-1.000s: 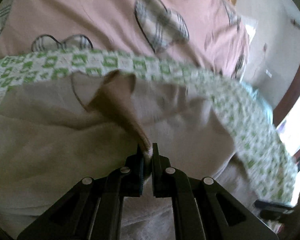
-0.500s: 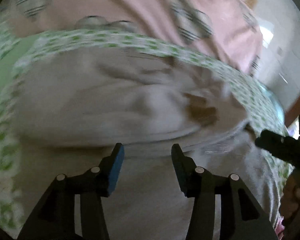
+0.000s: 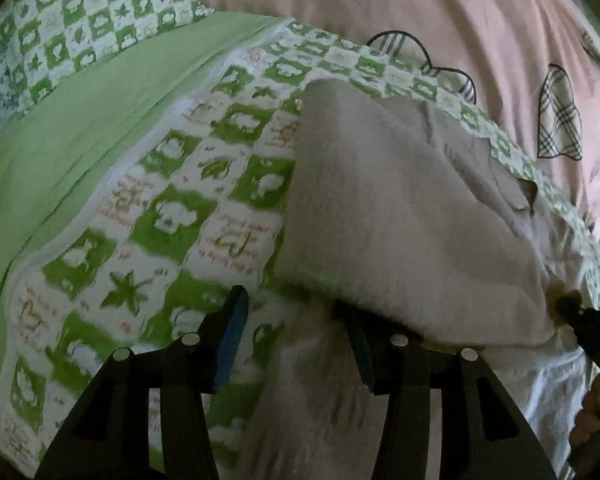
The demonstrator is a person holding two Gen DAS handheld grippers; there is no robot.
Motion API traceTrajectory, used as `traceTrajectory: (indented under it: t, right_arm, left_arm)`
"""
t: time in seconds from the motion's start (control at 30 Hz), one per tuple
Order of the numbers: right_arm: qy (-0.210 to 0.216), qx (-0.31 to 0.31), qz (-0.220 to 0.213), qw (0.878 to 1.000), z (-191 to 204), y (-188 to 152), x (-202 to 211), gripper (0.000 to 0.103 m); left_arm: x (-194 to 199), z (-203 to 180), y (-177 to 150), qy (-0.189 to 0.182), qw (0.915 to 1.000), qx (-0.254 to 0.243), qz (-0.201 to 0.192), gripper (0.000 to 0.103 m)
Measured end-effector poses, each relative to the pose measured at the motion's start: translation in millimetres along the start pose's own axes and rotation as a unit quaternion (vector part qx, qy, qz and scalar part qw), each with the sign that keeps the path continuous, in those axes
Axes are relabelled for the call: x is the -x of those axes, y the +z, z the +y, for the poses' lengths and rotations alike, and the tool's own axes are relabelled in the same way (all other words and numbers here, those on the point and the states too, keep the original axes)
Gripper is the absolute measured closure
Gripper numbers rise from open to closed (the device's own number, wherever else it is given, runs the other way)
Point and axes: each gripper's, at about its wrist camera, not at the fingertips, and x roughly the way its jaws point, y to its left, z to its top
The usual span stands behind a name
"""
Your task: Fold small clothes
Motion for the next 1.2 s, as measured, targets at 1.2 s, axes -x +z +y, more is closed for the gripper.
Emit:
traceTrajectory:
  t: [1.2]
  right_arm:
    - [-0.018,0.021,-0.075,0.997,-52,-27,75,0.094]
  left_arm:
    - [-73,-11,82,-0.172,0.9813,-0.022,0.084,0.036]
